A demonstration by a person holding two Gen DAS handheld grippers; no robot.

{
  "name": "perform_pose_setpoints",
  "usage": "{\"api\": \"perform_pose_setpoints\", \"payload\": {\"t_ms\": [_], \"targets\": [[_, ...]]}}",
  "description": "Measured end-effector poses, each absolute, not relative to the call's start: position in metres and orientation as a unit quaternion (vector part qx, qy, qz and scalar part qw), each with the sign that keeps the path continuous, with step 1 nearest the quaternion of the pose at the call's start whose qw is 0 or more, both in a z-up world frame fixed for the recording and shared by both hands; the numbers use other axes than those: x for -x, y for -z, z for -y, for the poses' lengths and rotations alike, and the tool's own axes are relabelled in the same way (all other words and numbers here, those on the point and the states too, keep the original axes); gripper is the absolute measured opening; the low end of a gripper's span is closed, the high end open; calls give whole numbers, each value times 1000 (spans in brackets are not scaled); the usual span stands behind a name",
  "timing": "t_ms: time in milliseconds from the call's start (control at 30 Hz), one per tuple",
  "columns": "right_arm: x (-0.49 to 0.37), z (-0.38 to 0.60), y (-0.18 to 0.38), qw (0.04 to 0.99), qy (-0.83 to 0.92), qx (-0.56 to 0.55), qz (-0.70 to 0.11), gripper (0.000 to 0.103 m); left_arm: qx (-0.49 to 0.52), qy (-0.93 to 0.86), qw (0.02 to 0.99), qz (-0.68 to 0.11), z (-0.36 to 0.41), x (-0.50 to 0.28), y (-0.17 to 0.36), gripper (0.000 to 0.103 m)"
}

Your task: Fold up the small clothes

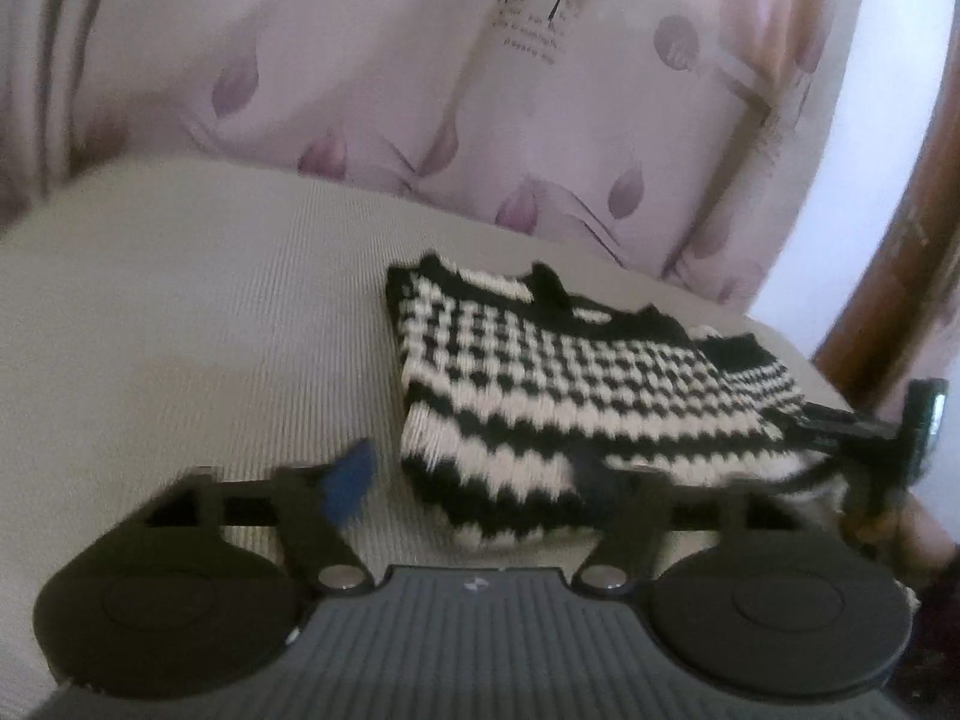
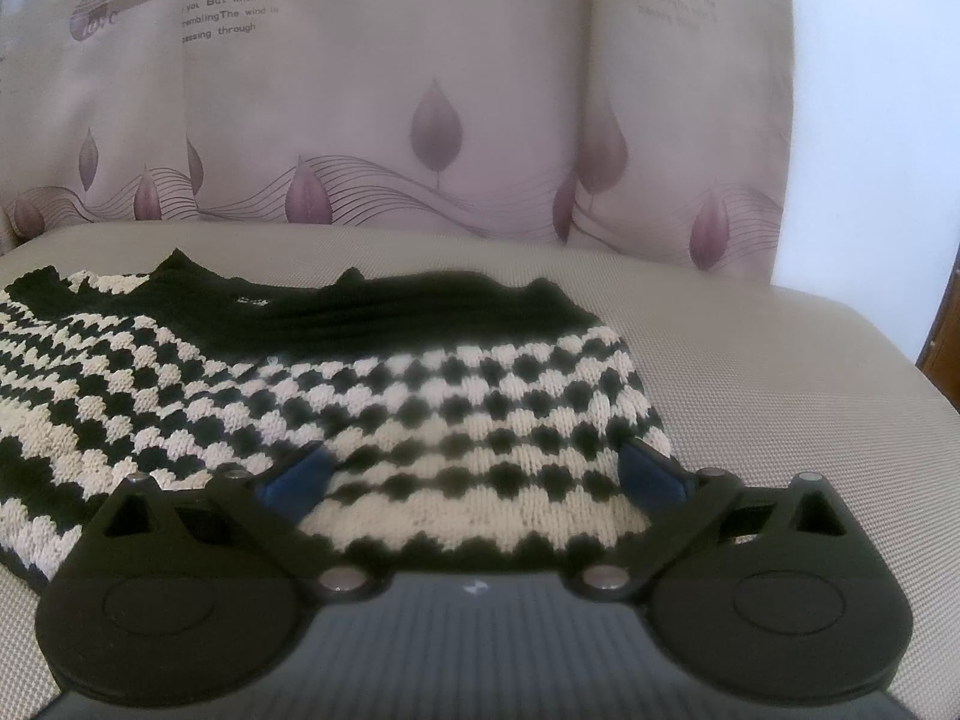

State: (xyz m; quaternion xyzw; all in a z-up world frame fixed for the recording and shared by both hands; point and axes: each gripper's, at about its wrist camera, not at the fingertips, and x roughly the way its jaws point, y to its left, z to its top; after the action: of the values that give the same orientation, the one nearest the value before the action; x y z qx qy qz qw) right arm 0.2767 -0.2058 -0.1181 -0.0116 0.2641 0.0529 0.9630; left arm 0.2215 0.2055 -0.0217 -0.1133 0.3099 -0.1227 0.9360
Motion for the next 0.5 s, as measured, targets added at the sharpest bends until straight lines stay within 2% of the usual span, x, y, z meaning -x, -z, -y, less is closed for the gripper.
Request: {"api": "perform_pose_setpoints", "payload": {"t_ms": [200,500], "targets": [[-277,206,118,963,-52,12,-264,103,33,76,952,-295,-171,-231,7,86],[-278,206,119,963,-49,11,-265,103,-5,43,952,-304,-146,-248,19,90]]}}
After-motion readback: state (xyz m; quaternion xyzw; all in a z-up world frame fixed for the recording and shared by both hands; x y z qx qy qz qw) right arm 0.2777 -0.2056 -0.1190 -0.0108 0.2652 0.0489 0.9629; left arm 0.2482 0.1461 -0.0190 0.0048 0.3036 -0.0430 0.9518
